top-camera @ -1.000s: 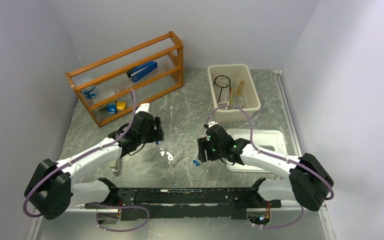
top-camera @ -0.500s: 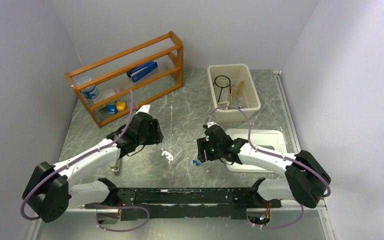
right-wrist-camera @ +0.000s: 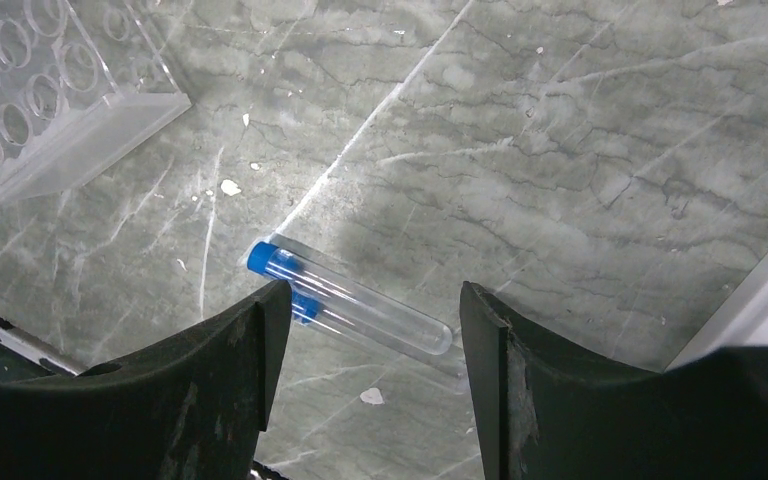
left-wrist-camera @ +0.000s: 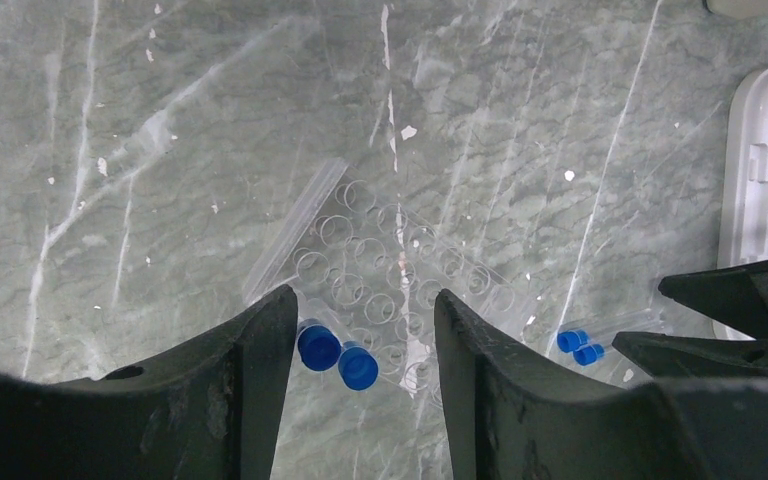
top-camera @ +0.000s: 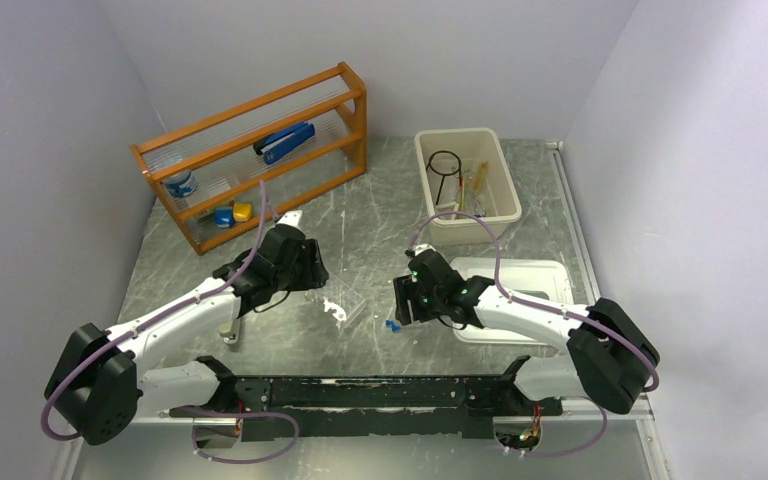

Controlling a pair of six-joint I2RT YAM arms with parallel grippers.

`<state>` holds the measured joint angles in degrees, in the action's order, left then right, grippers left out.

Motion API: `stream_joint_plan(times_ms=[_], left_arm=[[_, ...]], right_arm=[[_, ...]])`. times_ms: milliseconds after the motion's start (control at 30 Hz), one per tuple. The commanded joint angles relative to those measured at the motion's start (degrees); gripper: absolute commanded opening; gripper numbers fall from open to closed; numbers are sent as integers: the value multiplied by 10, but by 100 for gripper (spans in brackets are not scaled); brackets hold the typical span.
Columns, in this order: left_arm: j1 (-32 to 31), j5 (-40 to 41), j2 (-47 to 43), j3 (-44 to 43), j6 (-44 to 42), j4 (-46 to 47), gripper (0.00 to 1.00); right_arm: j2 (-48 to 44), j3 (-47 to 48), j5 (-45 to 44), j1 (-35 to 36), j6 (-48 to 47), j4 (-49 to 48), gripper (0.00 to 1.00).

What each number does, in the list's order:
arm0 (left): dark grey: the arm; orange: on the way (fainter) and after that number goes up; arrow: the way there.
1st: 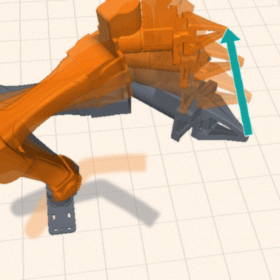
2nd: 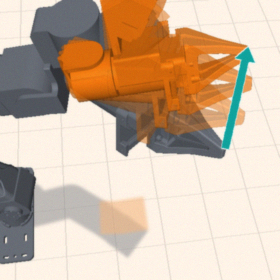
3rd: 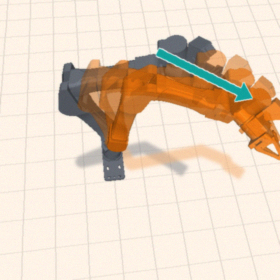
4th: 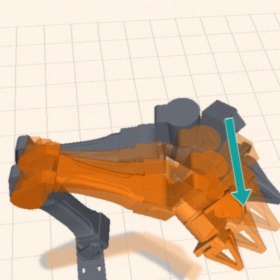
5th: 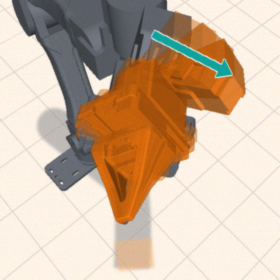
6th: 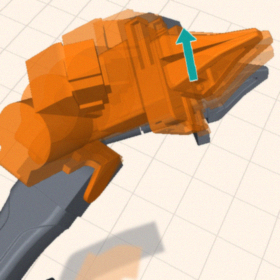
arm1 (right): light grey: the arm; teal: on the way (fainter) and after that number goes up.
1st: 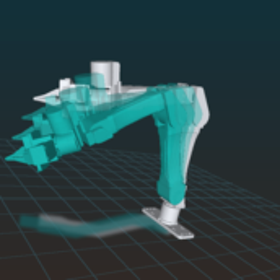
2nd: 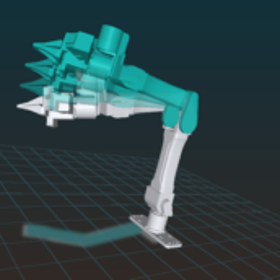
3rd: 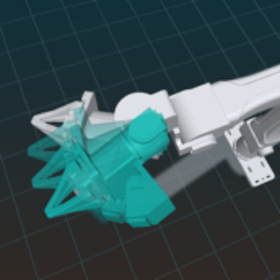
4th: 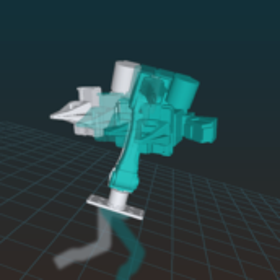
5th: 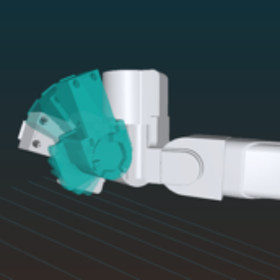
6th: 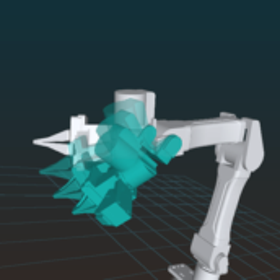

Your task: Organize the chemistry lab equipment

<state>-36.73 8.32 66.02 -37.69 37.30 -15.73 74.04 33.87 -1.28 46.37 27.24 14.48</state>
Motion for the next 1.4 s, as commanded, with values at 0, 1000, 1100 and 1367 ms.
stream_joint_plan(times_ms=[0, 1000, 1100, 1367], left_arm=[[3, -24, 5, -7, 3, 18, 57], [3, -190, -111, -92, -111, 13, 71], [3, -190, -112, -91, -112, 15, 72], [3, -202, -105, -85, -109, 25, 71]], right_arm=[[-2, 6, -14, 2, 6, -4, 66], [74, 74, -52, 20, -2, 114, 60], [82, 76, -67, 21, -1, 106, 59], [118, 79, -84, 21, -15, 62, 55]])
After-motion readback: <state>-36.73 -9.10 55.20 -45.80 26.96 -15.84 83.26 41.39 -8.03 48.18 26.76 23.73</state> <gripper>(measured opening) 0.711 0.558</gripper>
